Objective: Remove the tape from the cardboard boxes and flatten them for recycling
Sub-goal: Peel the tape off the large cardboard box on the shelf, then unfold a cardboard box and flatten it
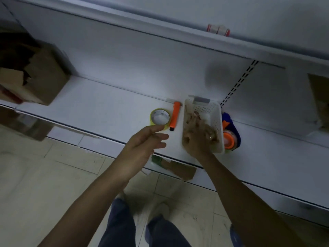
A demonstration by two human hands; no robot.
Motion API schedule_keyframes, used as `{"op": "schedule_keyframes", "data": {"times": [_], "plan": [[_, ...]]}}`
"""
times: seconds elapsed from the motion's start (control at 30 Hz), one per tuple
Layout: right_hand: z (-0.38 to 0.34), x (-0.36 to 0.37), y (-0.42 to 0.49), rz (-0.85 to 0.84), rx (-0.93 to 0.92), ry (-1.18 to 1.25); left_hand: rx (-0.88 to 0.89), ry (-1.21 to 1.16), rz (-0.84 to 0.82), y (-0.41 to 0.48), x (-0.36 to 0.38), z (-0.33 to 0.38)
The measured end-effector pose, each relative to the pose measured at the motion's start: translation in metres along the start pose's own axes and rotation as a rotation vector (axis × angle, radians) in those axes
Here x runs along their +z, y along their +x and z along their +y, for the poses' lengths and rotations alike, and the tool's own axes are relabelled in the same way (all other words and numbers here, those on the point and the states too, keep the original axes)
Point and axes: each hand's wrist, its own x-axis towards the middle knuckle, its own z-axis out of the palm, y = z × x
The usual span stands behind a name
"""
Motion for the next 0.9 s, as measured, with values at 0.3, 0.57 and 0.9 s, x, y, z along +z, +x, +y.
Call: {"op": "schedule_keyframes", "data": {"times": [0.3,0.57,0.9], "plan": [[-0.029,-0.04,-0.03,0.468,0.056,0.439,0.201,0.037,0.102,-0.007,-0.01,0.01],[-0.233,-0.104,-0.121,0.608,-0.499,0.905,0.592,0.362,0.329,-0.063,-0.1,0.036],[-0.471,-0.138,-0.198,0.666,-0.968,0.956,0.87,0.45,0.546,-0.228,-0.312,0.047]]}}
